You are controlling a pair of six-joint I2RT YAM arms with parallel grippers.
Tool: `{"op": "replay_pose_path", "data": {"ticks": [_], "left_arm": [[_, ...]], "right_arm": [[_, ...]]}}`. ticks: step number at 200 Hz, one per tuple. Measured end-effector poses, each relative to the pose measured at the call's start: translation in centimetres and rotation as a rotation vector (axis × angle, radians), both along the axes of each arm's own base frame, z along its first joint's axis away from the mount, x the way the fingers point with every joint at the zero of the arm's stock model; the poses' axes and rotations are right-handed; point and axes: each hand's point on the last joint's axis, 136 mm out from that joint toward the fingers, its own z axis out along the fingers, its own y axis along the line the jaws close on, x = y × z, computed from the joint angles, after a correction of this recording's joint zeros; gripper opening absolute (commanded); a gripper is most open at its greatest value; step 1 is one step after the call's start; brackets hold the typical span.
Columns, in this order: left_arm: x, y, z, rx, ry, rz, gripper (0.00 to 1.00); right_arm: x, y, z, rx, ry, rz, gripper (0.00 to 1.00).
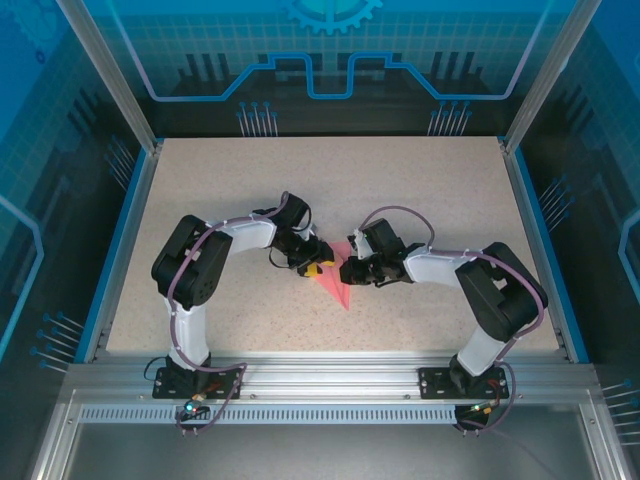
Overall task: Fold a paper plane with a square sheet of paper (fold left side to right side)
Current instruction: Fourth fold the wing at the center of the table.
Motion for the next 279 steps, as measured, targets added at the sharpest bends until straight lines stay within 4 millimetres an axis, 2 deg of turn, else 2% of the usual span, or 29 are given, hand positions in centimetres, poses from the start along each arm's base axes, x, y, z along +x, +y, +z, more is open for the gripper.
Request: {"op": "replay_pose_path", "data": {"ticks": [65, 154, 279], "left_arm": [[0.0, 0.0, 0.0, 0.000, 0.000, 0.000, 0.47], [0.0, 0.0, 0.0, 0.000, 0.001, 0.000, 0.47], [0.0, 0.0, 0.0, 0.000, 0.000, -0.001, 0.47]], "right_arm": [[0.0, -0.9, -0.9, -0.043, 0.014, -0.018, 0.10], [0.1, -1.1, -1.4, -0.066, 0.030, -0.024, 0.10], [0.3, -1.1, -1.2, -0.077, 0.028, -0.018, 0.10]]}}
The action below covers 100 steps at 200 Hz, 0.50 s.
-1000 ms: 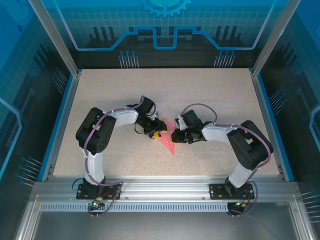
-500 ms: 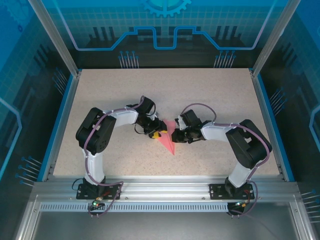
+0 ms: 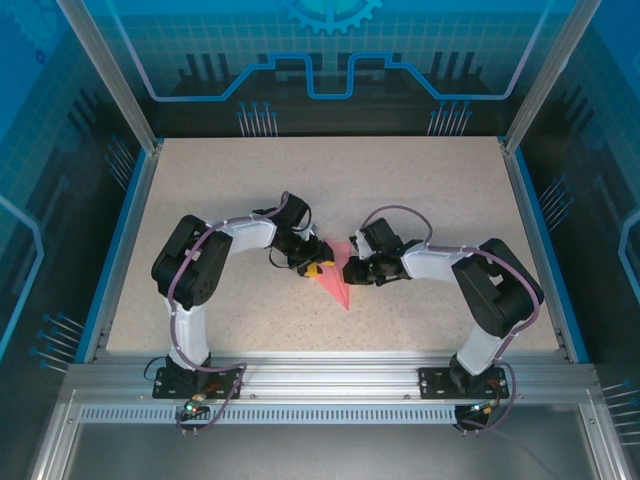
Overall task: Fold a paper plane with a square sheet of paper (fold left side to right side)
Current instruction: Fourth fold the wing at the center of the table.
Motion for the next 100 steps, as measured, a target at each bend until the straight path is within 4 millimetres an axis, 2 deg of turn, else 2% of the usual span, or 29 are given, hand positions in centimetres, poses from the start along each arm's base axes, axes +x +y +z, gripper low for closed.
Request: {"op": "replay_pose_path", "data": {"ticks": [100], "left_arm": [[-0.02, 0.01, -0.01, 0.000, 0.001, 0.000, 0.47]], "right_arm": [[0.16, -0.20, -0.33, -0.027, 0.009, -0.001, 0.10]]}}
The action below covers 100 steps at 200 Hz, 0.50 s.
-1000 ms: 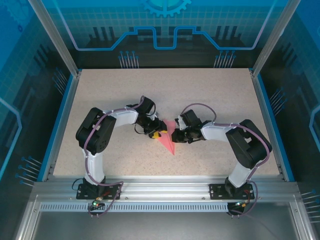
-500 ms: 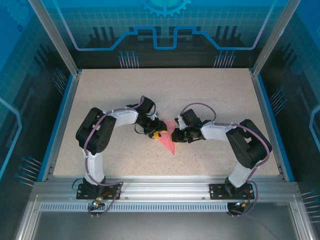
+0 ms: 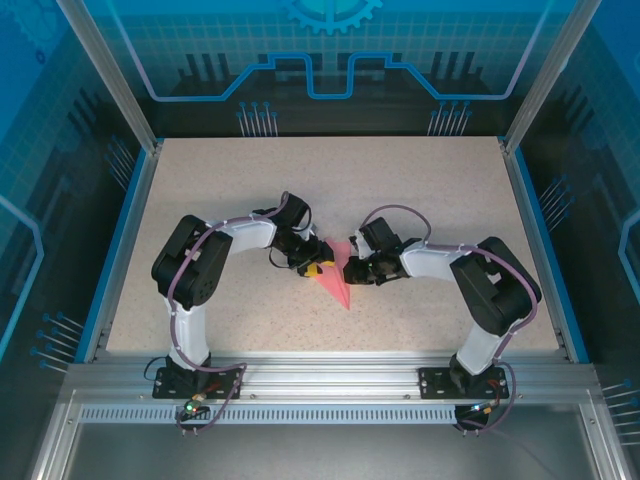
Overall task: Fold a paper plane with a square sheet of paper (fold left side to right side)
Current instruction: Fourth fold the wing at the center of the table.
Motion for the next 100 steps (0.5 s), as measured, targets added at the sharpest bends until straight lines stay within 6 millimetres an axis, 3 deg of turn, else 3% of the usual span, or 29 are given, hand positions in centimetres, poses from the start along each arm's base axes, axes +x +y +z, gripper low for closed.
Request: {"op": "replay_pose_path", "data": {"ticks": [75, 100], "left_arm": [[0.04, 0.20, 0.25, 0.017, -0.014, -0.009, 0.51], [0.01, 0.66, 0.92, 0.045, -0.029, -0.010, 0.48]], "right_arm": [[0.09, -0.04, -0.18, -0.013, 0.016, 0.004, 0.09], [0.03, -0.08, -0.25, -0.016, 0.020, 0.004, 0.08]]}}
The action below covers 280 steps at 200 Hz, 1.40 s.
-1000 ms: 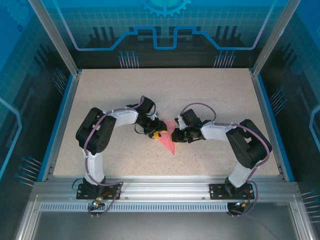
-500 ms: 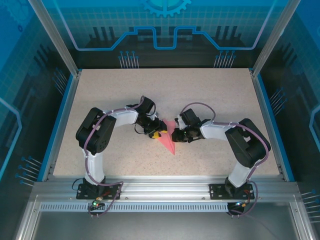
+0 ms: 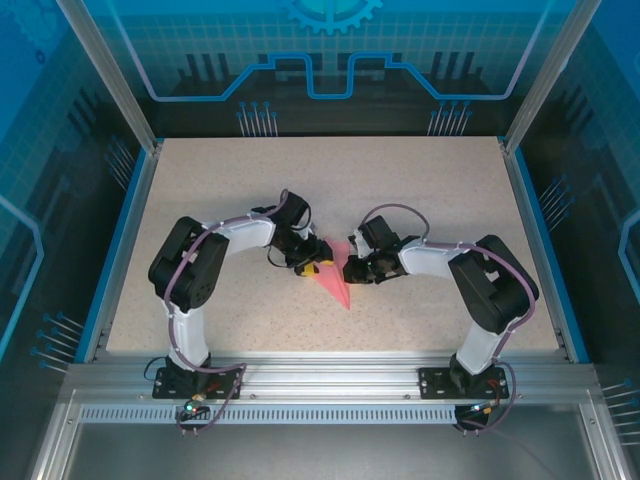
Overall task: Fold a paper plane with a square sheet of paper (fold left side to right side)
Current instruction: Fourth fold the wing at the center of the table.
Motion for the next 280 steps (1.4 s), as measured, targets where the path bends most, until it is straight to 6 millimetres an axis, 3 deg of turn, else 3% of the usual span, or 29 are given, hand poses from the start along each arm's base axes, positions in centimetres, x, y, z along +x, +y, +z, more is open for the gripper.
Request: {"op": "replay_pose_path", "data": {"ticks": [44, 88, 143, 280], "left_arm": [[1.2, -0.8, 2.6, -0.033, -0.070, -0.028, 0.21], [1.9, -2.6, 3.3, -0.087, -0.084, -0.072, 0.07], [2.1, -3.3, 0.9, -0.080, -0.031, -0.086, 0.04], [2.0, -2.7, -1.9, -0.014, -0.014, -0.096, 0.00]], "right_arm": [[0.0, 0.0, 0.1, -0.008, 0.002, 0.008, 0.06], [0.0, -0.1, 0.0, -0.017, 0.007, 0.014, 0.00], [0.0, 0.0, 0.0, -0.020, 0.008, 0.018, 0.00], [0.0, 0.0, 0.0, -0.028, 0.005, 0.029, 0.00]]}}
